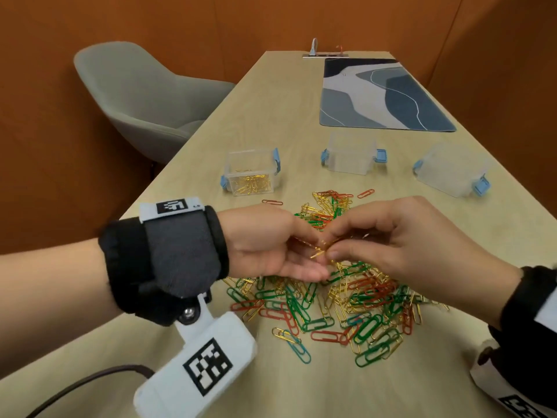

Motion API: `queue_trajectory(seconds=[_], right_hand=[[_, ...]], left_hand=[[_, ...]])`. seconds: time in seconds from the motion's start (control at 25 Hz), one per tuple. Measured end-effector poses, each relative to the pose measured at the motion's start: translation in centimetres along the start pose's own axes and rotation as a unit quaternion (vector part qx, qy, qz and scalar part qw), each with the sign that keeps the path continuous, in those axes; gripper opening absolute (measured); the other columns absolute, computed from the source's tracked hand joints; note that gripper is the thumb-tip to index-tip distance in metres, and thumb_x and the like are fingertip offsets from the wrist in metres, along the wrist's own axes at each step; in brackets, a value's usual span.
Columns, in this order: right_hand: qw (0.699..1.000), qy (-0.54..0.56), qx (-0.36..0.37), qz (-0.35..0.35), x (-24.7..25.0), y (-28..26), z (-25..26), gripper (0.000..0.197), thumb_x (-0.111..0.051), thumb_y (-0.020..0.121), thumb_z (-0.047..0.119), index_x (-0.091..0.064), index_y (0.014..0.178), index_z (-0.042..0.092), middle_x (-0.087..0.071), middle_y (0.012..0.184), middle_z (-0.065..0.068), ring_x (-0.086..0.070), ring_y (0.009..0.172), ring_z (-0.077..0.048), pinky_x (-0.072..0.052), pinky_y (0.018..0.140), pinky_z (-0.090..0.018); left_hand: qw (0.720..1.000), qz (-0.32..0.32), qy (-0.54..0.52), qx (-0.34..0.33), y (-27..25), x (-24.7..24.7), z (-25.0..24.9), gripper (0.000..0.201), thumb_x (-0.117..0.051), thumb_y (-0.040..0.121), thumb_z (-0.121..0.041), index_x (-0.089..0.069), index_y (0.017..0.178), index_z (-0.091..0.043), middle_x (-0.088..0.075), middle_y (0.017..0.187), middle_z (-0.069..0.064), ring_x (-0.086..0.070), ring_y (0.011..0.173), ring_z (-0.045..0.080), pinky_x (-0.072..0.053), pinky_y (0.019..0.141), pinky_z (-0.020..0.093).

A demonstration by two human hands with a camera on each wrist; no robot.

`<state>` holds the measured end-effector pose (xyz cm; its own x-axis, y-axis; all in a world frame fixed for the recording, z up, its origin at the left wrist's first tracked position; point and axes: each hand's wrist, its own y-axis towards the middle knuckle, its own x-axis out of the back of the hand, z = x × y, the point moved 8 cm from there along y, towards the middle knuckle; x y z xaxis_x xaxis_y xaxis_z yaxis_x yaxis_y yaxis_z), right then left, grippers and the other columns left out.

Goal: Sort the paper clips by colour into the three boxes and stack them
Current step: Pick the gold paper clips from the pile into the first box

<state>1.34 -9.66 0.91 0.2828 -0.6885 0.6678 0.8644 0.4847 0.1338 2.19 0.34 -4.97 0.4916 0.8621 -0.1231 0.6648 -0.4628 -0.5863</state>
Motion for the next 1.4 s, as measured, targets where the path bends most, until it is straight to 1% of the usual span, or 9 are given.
queue_trajectory(seconds=[0.28,0.36,0.44,0.56,0.68,0.92,1.08,1.32,1.4], right_hand=[[0.996,-0.082,-0.001,0.019,0.3,-0.9,-1.3,0.01,-0.072,0.076,0.03,-0.069,0.084,0.036,-0.066,0.08,0.015,-0.061,0.08,-0.002,-0.047,0.067,-0.017],[0.981,-0.154,-0.049,0.106,-0.7,-1.3,-2.9,0.016,-0.074,0.073,0.037,-0.07,0.088,0.04,-0.063,0.083,0.018,-0.057,0.083,0.003,-0.043,0.071,-0.01],[0.968,-0.195,-0.07,0.139,-0.9,-1.5,-3.7,0.02,-0.072,0.075,0.039,-0.07,0.094,0.042,-0.061,0.089,0.018,-0.055,0.086,0.001,-0.044,0.079,-0.017],[0.971,-0.203,-0.075,0.106,-0.3,-1.2,-3.5,0.018,-0.069,0.077,0.039,-0.07,0.095,0.041,-0.063,0.092,0.014,-0.056,0.086,-0.003,-0.046,0.083,-0.025],[0.979,-0.164,-0.075,0.09,-0.1,-1.3,-2.8,0.026,-0.075,0.065,0.049,-0.072,0.089,0.04,-0.061,0.083,0.014,-0.055,0.082,-0.003,-0.046,0.079,-0.026],[0.968,-0.193,-0.076,0.143,-1.3,-1.2,-2.9,0.027,-0.076,0.066,0.046,-0.072,0.092,0.04,-0.063,0.093,0.014,-0.055,0.089,-0.003,-0.047,0.083,-0.028],[0.971,-0.183,-0.071,0.133,-1.2,-1.3,-2.6,0.022,-0.076,0.067,0.045,-0.073,0.088,0.039,-0.063,0.088,0.014,-0.056,0.085,-0.003,-0.047,0.08,-0.027],[0.968,-0.195,-0.051,0.147,-1.9,-1.0,-2.7,0.013,-0.076,0.069,0.04,-0.072,0.08,0.033,-0.061,0.079,0.015,-0.056,0.081,-0.003,-0.047,0.077,-0.024],[0.966,-0.199,-0.047,0.155,-2.2,-1.1,-2.8,0.007,-0.073,0.075,0.034,-0.068,0.075,0.029,-0.06,0.075,0.013,-0.057,0.076,-0.002,-0.047,0.073,-0.02]], left_hand=[[0.992,-0.026,0.122,0.014,0.3,-0.4,0.3,0.034,-0.045,0.094,-0.038,-0.054,0.074,-0.014,-0.046,0.057,-0.002,-0.043,0.044,0.006,-0.037,0.039,0.013],[0.933,-0.032,0.35,-0.072,0.1,-0.9,-1.0,0.024,-0.057,0.087,-0.041,-0.061,0.075,-0.021,-0.044,0.056,-0.008,-0.04,0.047,0.003,-0.035,0.047,0.016],[0.83,-0.02,0.534,-0.16,-0.1,-2.4,-2.1,0.017,-0.07,0.076,-0.043,-0.068,0.085,-0.028,-0.046,0.06,-0.008,-0.042,0.054,0.003,-0.035,0.056,0.018],[0.753,-0.002,0.629,-0.196,-0.1,-3.6,-2.4,0.035,-0.077,0.068,-0.042,-0.07,0.101,-0.034,-0.053,0.073,-0.011,-0.047,0.069,0.002,-0.032,0.059,0.009],[0.752,-0.013,0.623,-0.213,0.2,-3.5,-2.5,0.034,-0.079,0.067,-0.037,-0.072,0.1,-0.032,-0.048,0.067,-0.018,-0.045,0.066,-0.01,-0.03,0.058,0.003],[0.788,-0.033,0.568,-0.233,-0.5,-2.2,-2.8,0.035,-0.08,0.063,-0.039,-0.073,0.097,-0.033,-0.062,0.077,-0.006,-0.052,0.075,0.005,-0.045,0.068,0.022],[0.768,-0.005,0.608,-0.201,-0.3,-1.7,-2.1,0.043,-0.08,0.063,-0.041,-0.07,0.105,-0.039,-0.052,0.063,-0.02,-0.048,0.068,-0.008,-0.03,0.058,0.006],[0.778,-0.019,0.594,-0.202,0.3,-1.7,-2.1,0.019,-0.077,0.071,-0.031,-0.075,0.089,-0.025,-0.07,0.08,-0.005,-0.057,0.076,0.007,-0.046,0.071,0.021],[0.753,-0.015,0.632,-0.184,0.3,-1.8,-1.5,0.014,-0.07,0.08,-0.032,-0.071,0.089,-0.022,-0.065,0.074,-0.009,-0.055,0.067,0.007,-0.046,0.067,0.018]])
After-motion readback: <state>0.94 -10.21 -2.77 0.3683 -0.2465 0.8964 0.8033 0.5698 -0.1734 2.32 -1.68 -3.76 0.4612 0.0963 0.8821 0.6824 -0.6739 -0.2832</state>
